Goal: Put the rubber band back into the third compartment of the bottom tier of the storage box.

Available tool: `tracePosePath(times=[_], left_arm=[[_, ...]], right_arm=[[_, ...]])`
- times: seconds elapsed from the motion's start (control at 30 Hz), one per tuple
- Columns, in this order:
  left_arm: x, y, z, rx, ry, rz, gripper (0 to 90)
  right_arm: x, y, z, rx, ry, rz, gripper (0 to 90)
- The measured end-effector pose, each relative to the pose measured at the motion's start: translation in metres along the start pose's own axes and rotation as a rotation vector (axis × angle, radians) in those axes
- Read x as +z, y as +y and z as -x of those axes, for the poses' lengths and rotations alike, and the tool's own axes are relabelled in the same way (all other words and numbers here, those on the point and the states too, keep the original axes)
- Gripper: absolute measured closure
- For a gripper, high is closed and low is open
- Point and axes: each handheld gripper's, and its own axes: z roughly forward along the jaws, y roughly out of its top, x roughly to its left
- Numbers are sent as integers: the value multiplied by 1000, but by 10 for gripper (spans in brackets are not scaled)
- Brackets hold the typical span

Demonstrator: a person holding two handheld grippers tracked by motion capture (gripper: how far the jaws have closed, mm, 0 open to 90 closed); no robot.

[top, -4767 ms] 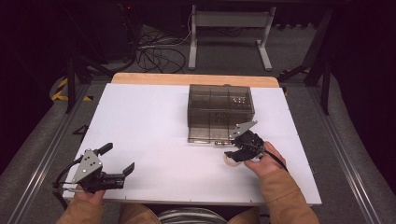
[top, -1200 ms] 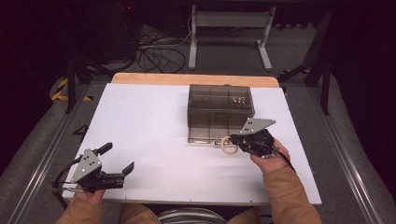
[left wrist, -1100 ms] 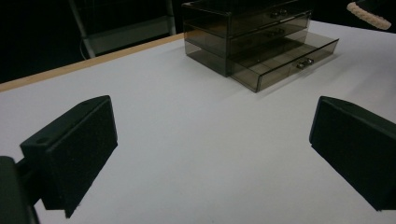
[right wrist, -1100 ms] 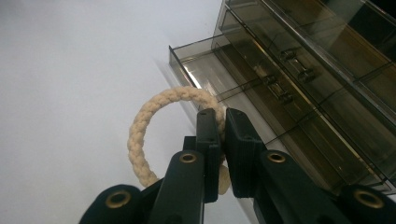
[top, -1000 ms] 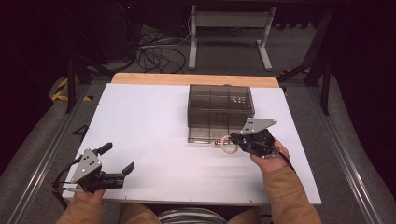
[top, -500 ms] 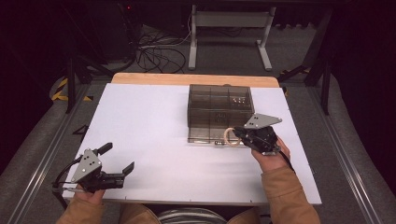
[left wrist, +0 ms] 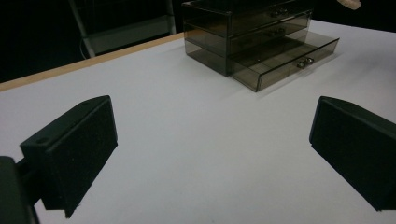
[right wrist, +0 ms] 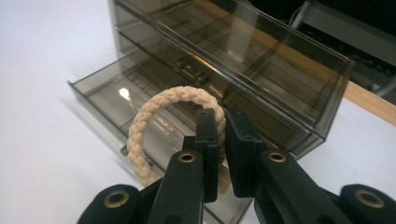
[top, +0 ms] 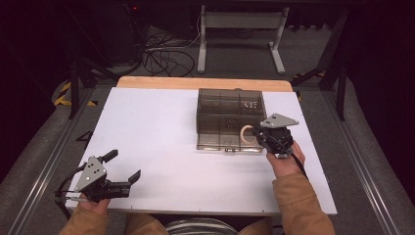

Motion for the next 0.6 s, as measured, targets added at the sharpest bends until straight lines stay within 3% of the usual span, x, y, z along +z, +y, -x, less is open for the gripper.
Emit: tracePosePath(times=[0.47,0.6], left_arm=[[0,0,0,-5,-1,0,16],[0,0,0,-9,1,4,16]], right_arm=[[14,-2,0,12,-115,-45,838],[18,-3,3,41,-131,-69,839]])
